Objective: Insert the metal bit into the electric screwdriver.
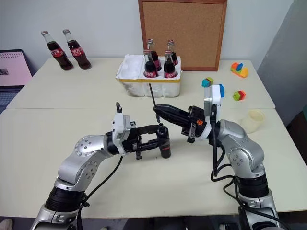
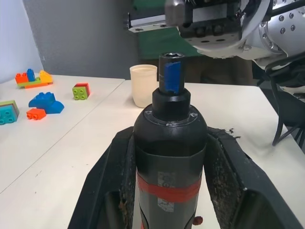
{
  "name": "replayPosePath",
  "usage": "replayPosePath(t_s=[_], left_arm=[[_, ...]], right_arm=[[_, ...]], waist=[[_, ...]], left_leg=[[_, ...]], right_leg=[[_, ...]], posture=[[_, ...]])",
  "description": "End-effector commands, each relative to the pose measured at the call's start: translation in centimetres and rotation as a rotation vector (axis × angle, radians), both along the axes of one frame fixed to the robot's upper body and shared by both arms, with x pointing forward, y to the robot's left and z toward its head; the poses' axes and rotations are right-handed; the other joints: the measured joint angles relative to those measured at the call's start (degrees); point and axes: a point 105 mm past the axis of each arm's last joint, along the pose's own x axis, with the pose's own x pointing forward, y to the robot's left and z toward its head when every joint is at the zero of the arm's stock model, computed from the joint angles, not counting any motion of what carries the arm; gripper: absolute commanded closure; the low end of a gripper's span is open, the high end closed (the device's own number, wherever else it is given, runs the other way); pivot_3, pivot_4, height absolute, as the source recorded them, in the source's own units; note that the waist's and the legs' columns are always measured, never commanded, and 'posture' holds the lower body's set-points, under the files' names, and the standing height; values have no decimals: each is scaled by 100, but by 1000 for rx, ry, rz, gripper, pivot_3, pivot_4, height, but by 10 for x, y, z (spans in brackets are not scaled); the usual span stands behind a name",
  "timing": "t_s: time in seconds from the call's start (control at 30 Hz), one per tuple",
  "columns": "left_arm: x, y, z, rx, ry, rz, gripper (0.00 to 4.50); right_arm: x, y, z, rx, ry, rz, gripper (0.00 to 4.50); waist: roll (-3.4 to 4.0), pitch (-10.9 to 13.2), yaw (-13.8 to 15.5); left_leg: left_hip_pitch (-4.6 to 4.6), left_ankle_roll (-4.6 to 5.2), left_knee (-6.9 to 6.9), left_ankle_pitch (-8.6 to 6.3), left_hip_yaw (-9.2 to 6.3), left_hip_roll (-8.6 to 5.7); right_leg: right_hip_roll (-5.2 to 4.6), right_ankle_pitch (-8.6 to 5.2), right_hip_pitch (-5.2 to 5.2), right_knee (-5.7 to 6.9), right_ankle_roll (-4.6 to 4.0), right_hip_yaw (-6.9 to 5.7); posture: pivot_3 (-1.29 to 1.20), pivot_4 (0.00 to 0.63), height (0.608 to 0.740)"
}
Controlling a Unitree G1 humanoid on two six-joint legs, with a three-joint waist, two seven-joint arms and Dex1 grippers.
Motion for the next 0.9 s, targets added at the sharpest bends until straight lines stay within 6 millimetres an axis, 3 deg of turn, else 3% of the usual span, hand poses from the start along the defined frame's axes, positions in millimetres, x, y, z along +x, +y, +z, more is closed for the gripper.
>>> replayPosePath(t_s=[0.03, 0.3, 0.63, 0.9], left_arm=[[-1, 4, -5, 25, 7, 6, 2864], [-1, 7, -7, 38, 9, 0, 2864], [2, -2, 4, 31, -17, -6, 2864], [-2, 14, 6, 47, 13, 0, 2864]], right_arm=[[-4, -2, 3, 18, -39, 8, 4500], [-4, -2, 4, 27, -44, 19, 4500], [-8, -14, 28, 40, -96, -13, 4500], [-16, -12, 33, 34, -104, -29, 4500]], waist=[[0, 0, 0], [0, 0, 0], [0, 0, 5], [0, 0, -18]], left_leg=[[0, 0, 0, 0, -1, 0], [1, 0, 0, 0, -1, -1], [2, 0, 0, 0, -2, -1], [4, 0, -5, 0, -2, -1]], right_leg=[[0, 0, 0, 0, 0, 0], [-1, 0, 0, 2, 0, -1], [-1, 0, 0, 5, 0, -2], [6, -1, -2, 5, 0, -2]], posture=[[0, 150, 740], [0, 150, 740], [0, 150, 740], [0, 150, 740]])
